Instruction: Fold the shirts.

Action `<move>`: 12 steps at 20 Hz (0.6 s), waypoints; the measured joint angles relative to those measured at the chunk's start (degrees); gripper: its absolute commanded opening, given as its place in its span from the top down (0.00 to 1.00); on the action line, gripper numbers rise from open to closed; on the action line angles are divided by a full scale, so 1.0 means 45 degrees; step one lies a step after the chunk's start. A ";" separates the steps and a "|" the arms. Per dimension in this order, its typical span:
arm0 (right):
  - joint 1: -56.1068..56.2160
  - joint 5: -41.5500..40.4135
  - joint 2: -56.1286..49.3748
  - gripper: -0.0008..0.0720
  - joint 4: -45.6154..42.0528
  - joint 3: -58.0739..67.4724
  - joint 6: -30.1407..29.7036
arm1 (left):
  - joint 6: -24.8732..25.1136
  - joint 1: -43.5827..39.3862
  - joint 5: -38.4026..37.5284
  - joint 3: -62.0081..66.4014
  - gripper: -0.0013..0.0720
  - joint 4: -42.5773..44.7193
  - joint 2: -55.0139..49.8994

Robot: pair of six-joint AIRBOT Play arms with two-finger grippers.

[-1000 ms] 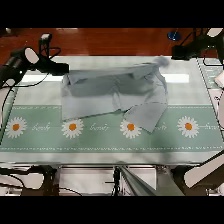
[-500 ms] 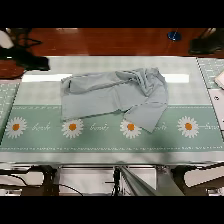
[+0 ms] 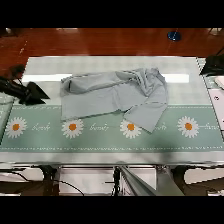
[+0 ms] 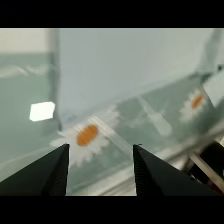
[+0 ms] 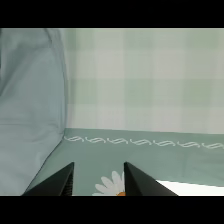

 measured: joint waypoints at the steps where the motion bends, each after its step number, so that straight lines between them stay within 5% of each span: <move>1: -0.0058 0.0068 0.0005 0.47 0.0117 -0.0228 -0.0015 | 0.0189 0.0034 0.0039 -0.0651 0.30 -0.0282 0.0005; 7: -0.0151 0.0204 0.0015 0.47 0.0481 -0.0894 -0.0160 | 0.0588 0.0063 0.0981 -0.2841 0.35 -0.0899 0.0044; 12: -0.0160 0.0160 0.0029 0.47 0.0661 -0.0991 -0.0282 | 0.0083 0.0034 0.2030 -0.3162 0.35 0.0544 0.0340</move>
